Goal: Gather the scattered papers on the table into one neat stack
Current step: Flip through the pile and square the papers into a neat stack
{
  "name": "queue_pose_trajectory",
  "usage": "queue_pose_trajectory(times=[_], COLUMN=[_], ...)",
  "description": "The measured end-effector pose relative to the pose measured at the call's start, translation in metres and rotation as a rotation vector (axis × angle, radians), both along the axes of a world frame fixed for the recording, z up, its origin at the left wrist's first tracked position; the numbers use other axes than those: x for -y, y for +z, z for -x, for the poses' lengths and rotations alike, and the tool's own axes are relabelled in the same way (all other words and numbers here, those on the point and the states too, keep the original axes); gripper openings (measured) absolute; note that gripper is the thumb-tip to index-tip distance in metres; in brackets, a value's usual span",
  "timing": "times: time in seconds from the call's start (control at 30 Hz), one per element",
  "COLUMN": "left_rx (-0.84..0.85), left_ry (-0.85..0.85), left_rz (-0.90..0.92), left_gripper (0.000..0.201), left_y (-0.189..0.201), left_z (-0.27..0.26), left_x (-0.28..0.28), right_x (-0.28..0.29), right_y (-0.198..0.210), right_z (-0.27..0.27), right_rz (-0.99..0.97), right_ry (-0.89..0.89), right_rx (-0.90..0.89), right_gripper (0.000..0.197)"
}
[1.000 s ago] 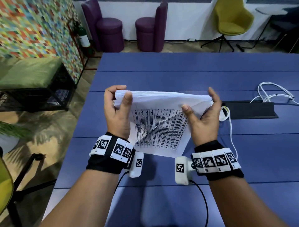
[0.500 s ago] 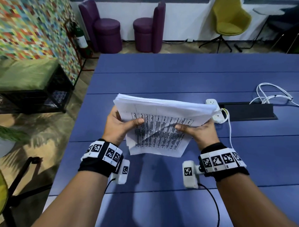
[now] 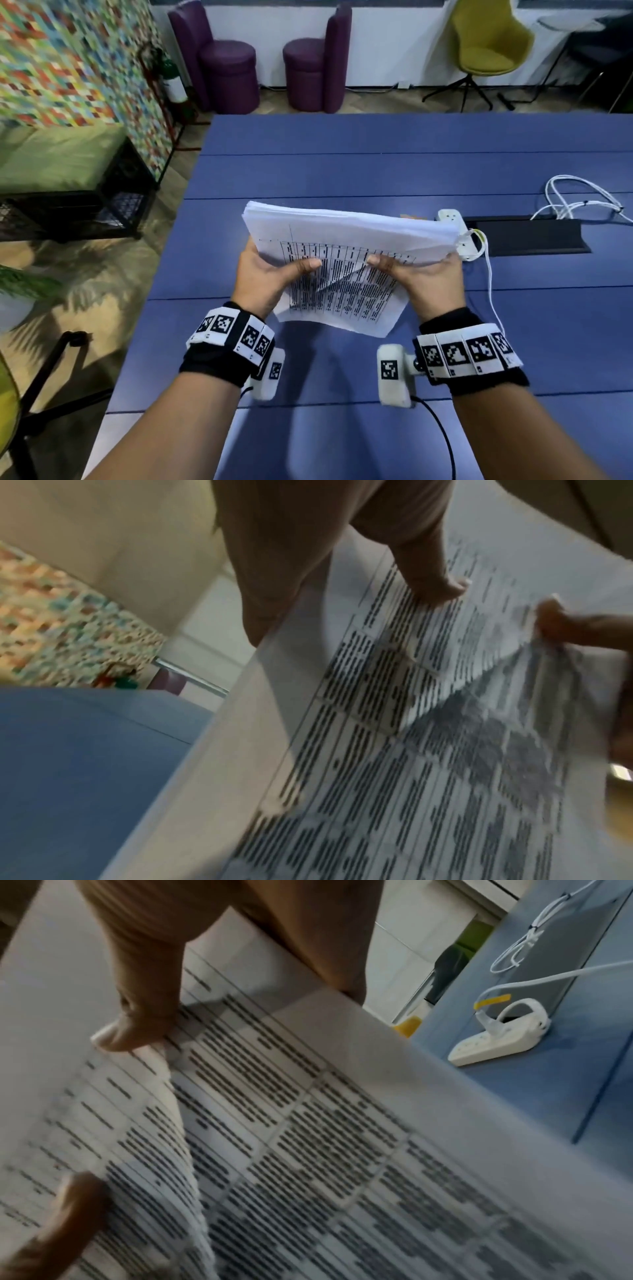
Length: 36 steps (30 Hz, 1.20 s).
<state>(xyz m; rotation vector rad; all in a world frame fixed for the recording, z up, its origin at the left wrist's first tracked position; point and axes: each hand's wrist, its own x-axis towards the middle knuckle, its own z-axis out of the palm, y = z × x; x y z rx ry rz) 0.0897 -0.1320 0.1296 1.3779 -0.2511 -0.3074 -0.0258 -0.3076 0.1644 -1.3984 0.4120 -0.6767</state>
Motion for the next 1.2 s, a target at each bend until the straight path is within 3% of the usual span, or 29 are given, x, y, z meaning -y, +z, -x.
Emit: queue_pose_trajectory(times=[0.13,0.43,0.53,0.63,0.7,0.83,0.93,1.03,1.07,1.2], left_rx=[0.035,0.042,0.046,0.049,0.067,0.085,0.066,0.02,-0.004,-0.104], left_ry=[0.014,-0.031,0.003,0.004,0.014,0.052,0.044,0.014,0.0,0.019], left_rz=[0.052,0.044,0.046,0.066,0.051,0.04,0.029,-0.048,-0.085,-0.212], left_gripper=[0.075,0.084,0.088,0.09,0.082,0.053,0.039,0.038,0.039,0.037], left_y=[0.008,0.005,0.01,0.011,0.011,0.008,-0.002,-0.03,-0.043,-0.085], left_z=[-0.007,-0.01,-0.006,-0.005,-0.004,-0.005,-0.009,-0.011,-0.009,0.0], left_x=[0.002,0.007,0.009,0.011,0.012,0.013,0.011,0.006,0.005,0.001], right_x=[0.003,-0.005,-0.007,-0.01,-0.009,0.003,0.012,0.014,0.014,0.016], right_y=[0.014,0.005,0.0,-0.001,-0.001,-0.004,-0.01,-0.022,-0.029,-0.072], right_z=[-0.003,-0.004,-0.004,-0.002,-0.002,-0.005,-0.009,-0.012,-0.012,-0.016], right_rz=[0.143,0.32,0.497,0.622,0.65,0.63,0.43,0.278,0.246,0.132], right_ry=[-0.119,-0.284,-0.311,-0.258,-0.24,-0.3,-0.294,-0.246,-0.221,-0.097], right_rx=[0.059,0.062,0.07,0.052,0.043,0.059,0.039,-0.004,-0.039,-0.255], right_gripper=[0.098,0.122,0.107,0.062,0.046,0.049,0.056,0.03,0.03,0.055])
